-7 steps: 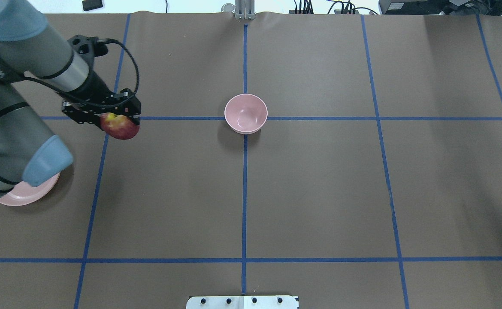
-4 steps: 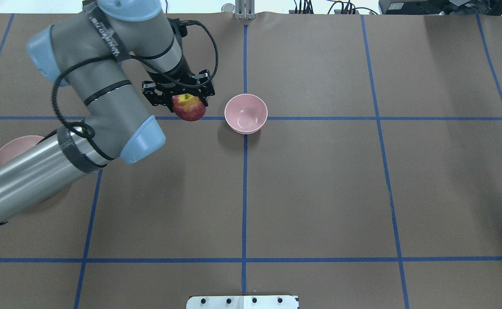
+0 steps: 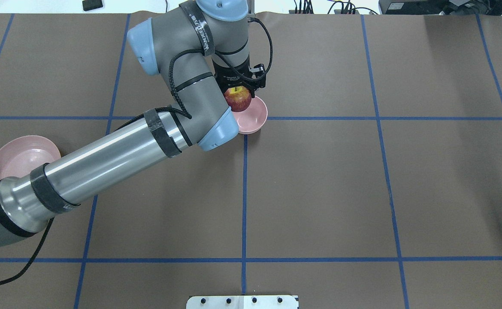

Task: Move apple from plate to bowl
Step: 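Lower the apple into the pink bowl and open the left gripper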

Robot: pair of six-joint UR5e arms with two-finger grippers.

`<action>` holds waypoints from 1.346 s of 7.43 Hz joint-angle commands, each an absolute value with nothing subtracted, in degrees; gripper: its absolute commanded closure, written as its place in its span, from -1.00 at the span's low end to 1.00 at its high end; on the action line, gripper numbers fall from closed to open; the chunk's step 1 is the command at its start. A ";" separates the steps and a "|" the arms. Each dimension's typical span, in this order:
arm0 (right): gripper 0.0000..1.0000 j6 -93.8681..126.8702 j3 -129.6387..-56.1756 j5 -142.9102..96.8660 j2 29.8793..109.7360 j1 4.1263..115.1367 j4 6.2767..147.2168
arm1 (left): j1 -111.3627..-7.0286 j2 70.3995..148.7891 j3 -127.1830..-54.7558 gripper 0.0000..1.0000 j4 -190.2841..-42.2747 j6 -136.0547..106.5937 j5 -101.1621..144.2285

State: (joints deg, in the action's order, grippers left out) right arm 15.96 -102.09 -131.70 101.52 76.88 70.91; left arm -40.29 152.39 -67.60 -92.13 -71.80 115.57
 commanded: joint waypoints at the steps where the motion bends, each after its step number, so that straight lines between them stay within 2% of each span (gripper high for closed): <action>1: -1.00 15.73 -102.13 -131.75 101.51 76.99 70.84 | -38.77 154.60 -60.75 1.00 -96.41 -72.95 113.38; 6: -1.00 15.82 -102.04 -131.75 101.69 76.90 70.84 | -36.30 154.60 -58.28 1.00 -99.38 -73.04 111.18; 7: -1.00 15.91 -102.04 -131.75 101.69 76.99 70.84 | -36.30 154.60 -56.88 0.93 -101.41 -72.95 111.09; 9: -1.00 16.00 -102.04 -131.75 101.60 76.99 70.75 | -36.30 154.51 -56.69 0.47 -101.60 -72.86 111.18; 10: -1.00 16.00 -102.04 -131.75 101.60 76.91 70.75 | -36.30 154.51 -56.69 -0.34 -101.60 -72.77 111.09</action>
State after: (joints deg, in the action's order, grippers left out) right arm 15.96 -102.04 -131.75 101.64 76.97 70.76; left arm -36.30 154.53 -56.77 -101.46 -72.88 111.16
